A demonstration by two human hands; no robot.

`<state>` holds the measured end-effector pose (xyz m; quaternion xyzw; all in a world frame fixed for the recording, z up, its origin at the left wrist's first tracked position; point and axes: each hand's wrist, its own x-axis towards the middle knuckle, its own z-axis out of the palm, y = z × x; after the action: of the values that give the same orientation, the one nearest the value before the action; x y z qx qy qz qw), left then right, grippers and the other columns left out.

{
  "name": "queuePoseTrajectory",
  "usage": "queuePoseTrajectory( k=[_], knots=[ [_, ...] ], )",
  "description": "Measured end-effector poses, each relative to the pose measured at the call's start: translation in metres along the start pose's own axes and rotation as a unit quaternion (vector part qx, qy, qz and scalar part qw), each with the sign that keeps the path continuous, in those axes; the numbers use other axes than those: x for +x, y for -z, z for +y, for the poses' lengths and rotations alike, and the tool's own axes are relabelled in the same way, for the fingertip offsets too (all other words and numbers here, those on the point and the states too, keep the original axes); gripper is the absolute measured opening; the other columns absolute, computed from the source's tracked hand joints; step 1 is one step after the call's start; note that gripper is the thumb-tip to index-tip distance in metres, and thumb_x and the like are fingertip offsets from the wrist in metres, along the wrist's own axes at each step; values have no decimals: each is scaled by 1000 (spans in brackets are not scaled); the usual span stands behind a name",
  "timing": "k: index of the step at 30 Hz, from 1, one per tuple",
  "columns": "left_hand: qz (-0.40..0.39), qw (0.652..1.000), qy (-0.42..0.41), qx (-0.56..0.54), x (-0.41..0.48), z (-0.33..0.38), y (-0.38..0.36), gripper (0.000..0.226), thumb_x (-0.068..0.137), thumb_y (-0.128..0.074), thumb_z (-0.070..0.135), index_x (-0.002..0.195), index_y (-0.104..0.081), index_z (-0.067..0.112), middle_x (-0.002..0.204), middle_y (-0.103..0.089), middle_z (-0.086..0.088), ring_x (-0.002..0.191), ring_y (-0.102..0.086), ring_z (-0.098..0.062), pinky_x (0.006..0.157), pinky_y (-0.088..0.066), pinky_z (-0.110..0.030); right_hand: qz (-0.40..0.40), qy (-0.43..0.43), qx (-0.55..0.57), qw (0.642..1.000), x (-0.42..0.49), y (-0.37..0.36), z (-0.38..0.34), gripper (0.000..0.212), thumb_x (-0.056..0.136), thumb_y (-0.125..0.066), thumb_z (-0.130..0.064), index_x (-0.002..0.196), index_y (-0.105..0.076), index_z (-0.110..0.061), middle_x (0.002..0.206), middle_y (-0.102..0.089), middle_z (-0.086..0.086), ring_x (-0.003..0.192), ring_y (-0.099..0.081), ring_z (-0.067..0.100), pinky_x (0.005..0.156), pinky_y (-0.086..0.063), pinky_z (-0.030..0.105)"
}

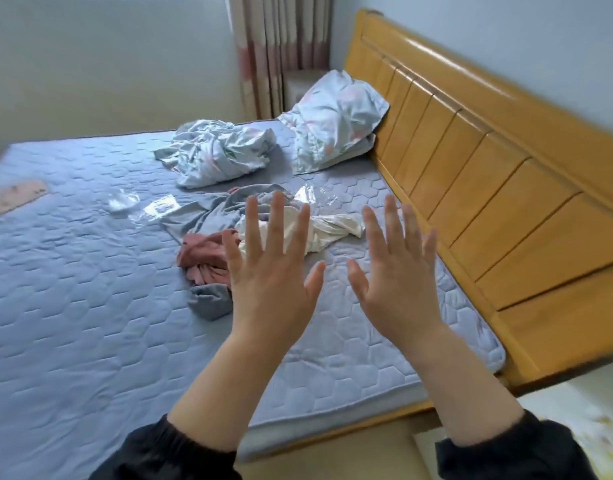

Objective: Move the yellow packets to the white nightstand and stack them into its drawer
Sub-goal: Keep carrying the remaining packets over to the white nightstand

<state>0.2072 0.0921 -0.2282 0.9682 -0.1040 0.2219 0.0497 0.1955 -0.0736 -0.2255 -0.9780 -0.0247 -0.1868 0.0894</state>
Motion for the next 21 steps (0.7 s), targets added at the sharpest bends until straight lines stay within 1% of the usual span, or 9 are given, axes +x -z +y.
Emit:
queuePoseTrajectory(
  k=[2,5,8,11,15,17,19,21],
  knots=[
    [5,1000,13,16,3,-54,6,68,91,-25,54,152,-15,25,161,-9,-8,147,-2,-34,112,-10,-63,2,15,11,1000,19,-13,-52,66,92,-30,-47,150,-19,-19,160,-8,10,146,-2,29,113,-3,56],
    [7,999,36,28,1,-127,13,68,90,-30,53,151,-17,25,160,-11,-8,147,-5,-34,112,-6,-60,1,36,32,999,41,-27,-122,68,90,-29,-47,151,-18,-19,160,-7,9,146,0,28,113,0,55],
    [2,997,59,52,0,-181,23,68,89,-31,53,151,-22,24,160,-13,-9,147,-4,-34,111,-4,-58,-4,64,42,997,59,-36,-181,68,90,-28,-49,150,-20,-18,160,-9,10,147,-4,30,113,-3,57],
    [7,994,94,51,-3,-223,34,69,90,-27,54,151,-21,24,160,-14,-10,147,-5,-34,111,-5,-59,-8,98,47,994,72,-43,-228,67,91,-28,-50,149,-21,-18,159,-11,11,146,-8,31,113,-5,58],
    [27,988,142,56,-8,-266,44,70,90,-28,54,151,-22,22,160,-14,-10,147,-7,-35,110,-7,-60,7,138,60,989,89,-54,-275,65,91,-32,-49,147,-28,-15,158,-17,12,145,-13,33,113,-8,58],
    [38,983,167,67,-12,-285,50,70,89,-27,54,151,-23,21,160,-15,-11,146,-8,-36,110,-8,-61,20,161,69,984,96,-63,-297,63,92,-39,-47,146,-30,-15,157,-19,13,144,-15,33,112,-10,59],
    [45,978,190,78,-17,-304,58,70,89,-28,53,151,-23,21,160,-15,-11,146,-9,-36,109,-8,-61,18,180,84,980,101,-70,-321,65,91,-47,-45,146,-29,-16,157,-19,12,144,-14,32,113,-11,59],
    [48,972,212,86,-27,-326,66,70,90,-29,52,152,-21,21,160,-14,-11,147,-9,-37,109,-8,-62,4,202,94,975,102,-75,-347,64,92,-43,-46,147,-27,-16,158,-16,11,145,-11,30,113,-11,59]
  ],
)
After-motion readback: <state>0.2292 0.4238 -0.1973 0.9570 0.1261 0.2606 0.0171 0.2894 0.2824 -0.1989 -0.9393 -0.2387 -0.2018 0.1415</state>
